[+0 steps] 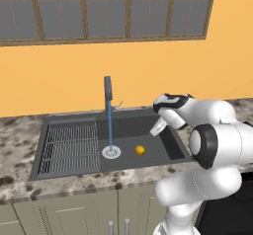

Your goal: Turn on the sink faucet. Then move the lemon from the counter to the sink. Turn off the sink. Move the vegetable from the sink to the pot next to the stove. Finally move the pot to the rear left burner.

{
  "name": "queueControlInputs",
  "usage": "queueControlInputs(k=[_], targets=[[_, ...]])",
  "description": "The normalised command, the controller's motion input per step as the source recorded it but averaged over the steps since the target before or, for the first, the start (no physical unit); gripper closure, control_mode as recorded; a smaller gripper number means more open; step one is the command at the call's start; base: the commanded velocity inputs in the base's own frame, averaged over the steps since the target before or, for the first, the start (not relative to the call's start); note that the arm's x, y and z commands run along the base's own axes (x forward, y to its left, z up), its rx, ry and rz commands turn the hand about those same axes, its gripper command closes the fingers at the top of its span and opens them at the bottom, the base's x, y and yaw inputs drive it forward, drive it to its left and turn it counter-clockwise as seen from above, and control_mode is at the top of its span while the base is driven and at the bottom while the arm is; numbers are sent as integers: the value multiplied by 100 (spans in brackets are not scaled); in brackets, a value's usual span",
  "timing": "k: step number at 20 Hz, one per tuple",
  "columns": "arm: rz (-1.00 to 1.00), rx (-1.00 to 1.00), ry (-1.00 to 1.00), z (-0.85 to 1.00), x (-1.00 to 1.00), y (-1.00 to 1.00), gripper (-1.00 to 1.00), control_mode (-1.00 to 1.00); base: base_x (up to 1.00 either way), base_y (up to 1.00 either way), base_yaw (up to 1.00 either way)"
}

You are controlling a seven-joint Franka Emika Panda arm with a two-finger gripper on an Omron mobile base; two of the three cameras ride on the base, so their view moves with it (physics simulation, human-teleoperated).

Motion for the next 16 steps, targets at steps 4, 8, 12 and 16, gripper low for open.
queueControlInputs(k=[4, 8, 12, 16], targets=[[0, 0, -7, -4, 0, 0, -100, -100, 0, 0, 0], [8, 5, -22, 1, 2, 0, -100, -100, 0, 0, 0], [9, 7, -25, 0, 18, 0, -100, -100, 0, 0, 0], [8, 9, -22, 0, 28, 0, -100, -100, 0, 0, 0]])
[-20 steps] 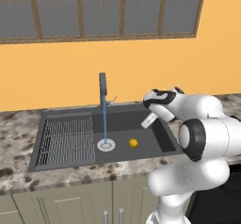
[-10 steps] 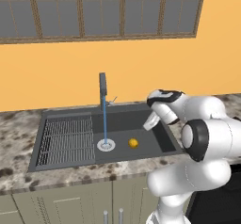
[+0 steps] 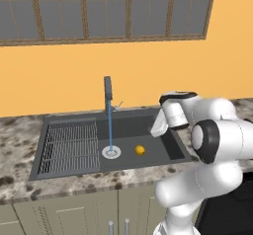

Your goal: Turn on the sink faucet. Then move the lemon from the counter to the sink. Turn off the sink. Move the vegetable from the sink to the pot next to the stove. Finally move the pot to the rear left burner.

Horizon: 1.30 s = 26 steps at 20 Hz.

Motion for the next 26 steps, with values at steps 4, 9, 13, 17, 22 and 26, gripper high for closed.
queueControlInputs(k=[4, 9, 13, 17, 22, 26], targets=[[6, 9, -20, 2, 37, 0, -100, -100, 0, 0, 0], [2, 5, -9, 6, 46, 10, -100, -100, 0, 0, 0], [1, 0, 0, 0, 18, 1, -100, -100, 0, 0, 0], [0, 0, 0, 0, 45, 10, -100, -100, 0, 0, 0], [2, 1, 0, 0, 52, 9, -100, -100, 0, 0, 0], [6, 7, -4, 2, 34, 8, -100, -100, 0, 0, 0]])
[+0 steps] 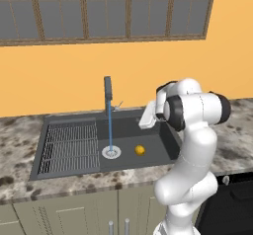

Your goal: Turn on the sink faucet. Then move the lemon from the counter to the sink. Turn off the sink. Move the vegetable from the sink to the pot next to the stove. Finally move the pot to the rear left burner.

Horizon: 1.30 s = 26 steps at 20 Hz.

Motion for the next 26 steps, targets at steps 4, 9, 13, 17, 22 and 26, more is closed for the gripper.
queueControlInputs(k=[4, 9, 13, 17, 22, 26], targets=[[12, 7, -10, 14, 15, 18, -100, -100, 0, 0, 0], [11, 7, -9, 4, 23, 17, -100, -100, 0, 0, 0], [7, 8, 0, 4, 34, 13, -100, -100, 0, 0, 0], [7, 7, 0, 7, 37, 15, -100, -100, 0, 0, 0], [9, 3, 0, 1, 37, 20, -100, -100, 0, 0, 0], [7, 1, 1, 0, 36, 25, -100, -100, 0, 0, 0]])
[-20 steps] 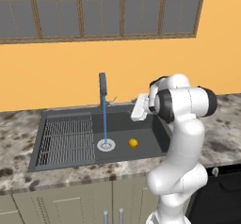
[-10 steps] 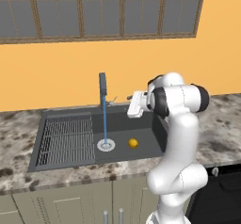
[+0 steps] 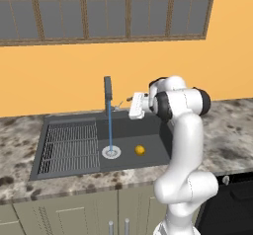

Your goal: Turn on the sink faucet. Then move the lemon from the counter to the sink. Turn off the sink. Move the vegetable from the sink to the pot next to the stove. Finally move the pot to the rear left burner.

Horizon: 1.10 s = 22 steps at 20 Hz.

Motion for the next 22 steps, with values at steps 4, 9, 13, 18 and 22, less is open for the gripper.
queueControlInputs(k=[4, 9, 13, 18, 22], targets=[[8, 0, 1, 0, 36, 25, -100, -100, 0, 0, 0], [7, 0, 1, -5, 27, 19, -100, -100, 0, 0, 0], [8, 0, 0, -8, 18, 6, -100, -100, 0, 0, 0], [7, 1, 0, -11, 12, 0, -100, -100, 0, 0, 0], [5, 0, 1, -15, 10, 0, -100, -100, 0, 0, 0]])
